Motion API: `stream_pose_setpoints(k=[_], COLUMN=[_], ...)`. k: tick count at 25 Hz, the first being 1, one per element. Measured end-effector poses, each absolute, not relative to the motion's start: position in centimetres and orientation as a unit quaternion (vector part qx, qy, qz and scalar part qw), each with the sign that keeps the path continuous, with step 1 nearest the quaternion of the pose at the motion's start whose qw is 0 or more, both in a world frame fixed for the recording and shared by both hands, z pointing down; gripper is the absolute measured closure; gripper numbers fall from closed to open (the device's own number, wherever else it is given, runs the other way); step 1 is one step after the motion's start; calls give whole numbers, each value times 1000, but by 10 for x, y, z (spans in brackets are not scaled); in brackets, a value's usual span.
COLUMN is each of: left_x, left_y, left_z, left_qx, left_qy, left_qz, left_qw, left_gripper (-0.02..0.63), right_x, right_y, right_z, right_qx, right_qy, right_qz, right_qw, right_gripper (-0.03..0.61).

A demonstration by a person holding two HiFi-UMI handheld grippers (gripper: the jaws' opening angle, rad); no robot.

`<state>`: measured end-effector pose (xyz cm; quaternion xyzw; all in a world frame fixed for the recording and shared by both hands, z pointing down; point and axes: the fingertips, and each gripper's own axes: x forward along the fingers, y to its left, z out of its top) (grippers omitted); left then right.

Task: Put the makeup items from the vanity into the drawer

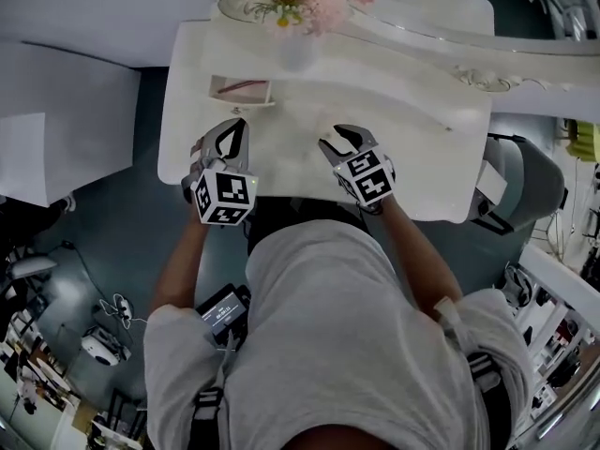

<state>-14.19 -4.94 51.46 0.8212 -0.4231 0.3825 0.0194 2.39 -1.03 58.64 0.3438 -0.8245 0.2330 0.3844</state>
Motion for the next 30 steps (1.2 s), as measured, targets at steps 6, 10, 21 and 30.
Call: stream_pose_setpoints(k=[6, 10, 21, 30], left_x=[-141, -137, -109, -111], left_y=[-38, -40, -36, -27], left_z=[523, 530, 551, 561], left_qx=[824, 836, 883, 889], left_qy=[-427, -404, -278, -249], left_qz=[370, 368, 376, 382], left_qw=[39, 45, 34, 39], left_gripper=[611, 611, 611, 611], right_x=[31, 32, 32, 31], right_y=[-10, -7, -6, -10], right_z=[596, 609, 641, 642], right_qx=[409, 459, 534, 546], right_qy=[-769, -718, -637, -640], right_qz=[325, 397, 460, 445], right_qw=[367, 342, 311, 309], right_gripper=[402, 396, 370, 433])
